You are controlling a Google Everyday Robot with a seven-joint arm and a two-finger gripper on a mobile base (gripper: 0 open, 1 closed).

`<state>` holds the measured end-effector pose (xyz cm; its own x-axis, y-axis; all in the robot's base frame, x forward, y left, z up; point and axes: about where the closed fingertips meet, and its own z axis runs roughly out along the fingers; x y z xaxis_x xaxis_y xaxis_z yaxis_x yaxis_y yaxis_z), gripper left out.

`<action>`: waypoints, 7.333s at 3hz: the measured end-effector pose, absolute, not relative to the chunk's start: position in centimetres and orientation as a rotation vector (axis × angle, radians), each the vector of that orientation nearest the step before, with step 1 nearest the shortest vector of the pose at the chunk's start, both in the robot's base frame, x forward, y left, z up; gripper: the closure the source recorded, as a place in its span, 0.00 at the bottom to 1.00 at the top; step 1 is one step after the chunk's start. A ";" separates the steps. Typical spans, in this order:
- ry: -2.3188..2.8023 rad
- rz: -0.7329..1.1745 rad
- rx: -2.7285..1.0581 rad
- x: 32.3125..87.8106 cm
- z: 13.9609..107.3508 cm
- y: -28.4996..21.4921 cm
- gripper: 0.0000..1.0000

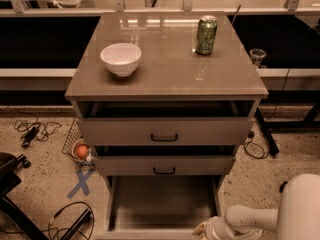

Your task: Open bottom drawer

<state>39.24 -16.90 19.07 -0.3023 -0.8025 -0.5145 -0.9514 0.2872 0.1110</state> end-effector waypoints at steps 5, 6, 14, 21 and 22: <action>2.237 0.404 -1.654 42.1 25.7 -18.2 0.18; 2.198 0.359 -1.689 44.2 27.5 -18.6 0.41; 1.928 0.523 -1.662 45.4 14.1 -16.7 1.00; 1.919 0.577 -1.700 39.3 14.5 -13.8 0.00; 1.919 0.577 -1.700 39.4 14.5 -13.8 0.00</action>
Offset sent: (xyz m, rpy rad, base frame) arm -0.0012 0.0014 -0.0008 0.0018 0.0024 0.0014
